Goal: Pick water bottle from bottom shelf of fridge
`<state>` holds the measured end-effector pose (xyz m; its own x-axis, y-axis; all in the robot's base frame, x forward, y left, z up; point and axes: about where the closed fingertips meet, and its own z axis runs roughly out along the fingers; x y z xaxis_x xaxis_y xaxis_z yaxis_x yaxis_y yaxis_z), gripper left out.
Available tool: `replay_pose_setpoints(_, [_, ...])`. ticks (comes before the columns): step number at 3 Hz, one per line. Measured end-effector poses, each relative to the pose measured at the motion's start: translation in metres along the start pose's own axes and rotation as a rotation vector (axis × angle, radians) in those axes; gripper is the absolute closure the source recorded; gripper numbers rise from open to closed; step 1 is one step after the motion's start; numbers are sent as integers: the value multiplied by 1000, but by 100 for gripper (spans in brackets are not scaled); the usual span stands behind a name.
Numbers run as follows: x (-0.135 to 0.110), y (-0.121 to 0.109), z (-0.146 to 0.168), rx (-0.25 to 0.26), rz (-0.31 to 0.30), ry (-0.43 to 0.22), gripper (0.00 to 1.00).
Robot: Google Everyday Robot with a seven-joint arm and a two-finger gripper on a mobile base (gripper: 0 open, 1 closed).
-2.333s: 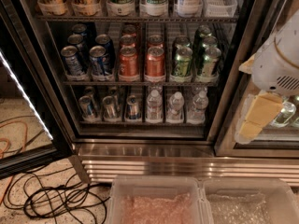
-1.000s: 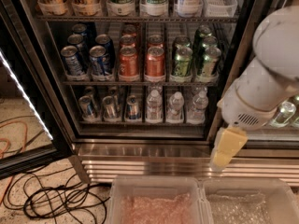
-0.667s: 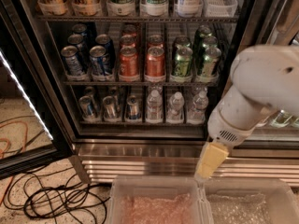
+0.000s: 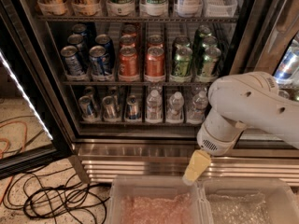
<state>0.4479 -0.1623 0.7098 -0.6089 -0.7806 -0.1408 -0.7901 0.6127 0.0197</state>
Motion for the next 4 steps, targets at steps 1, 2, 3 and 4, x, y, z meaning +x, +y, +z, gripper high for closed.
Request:
replay_pose_setpoints(1, [0,0,0,0,0,0,0])
replay_pose_setpoints(2, [-1,2,14,-22,36,-16,0])
replay_pose_setpoints(3, [-9,-13,43,-47,190,-84,0])
replay_pose_setpoints(4, [-20,-35,65,-42,339,-136,0])
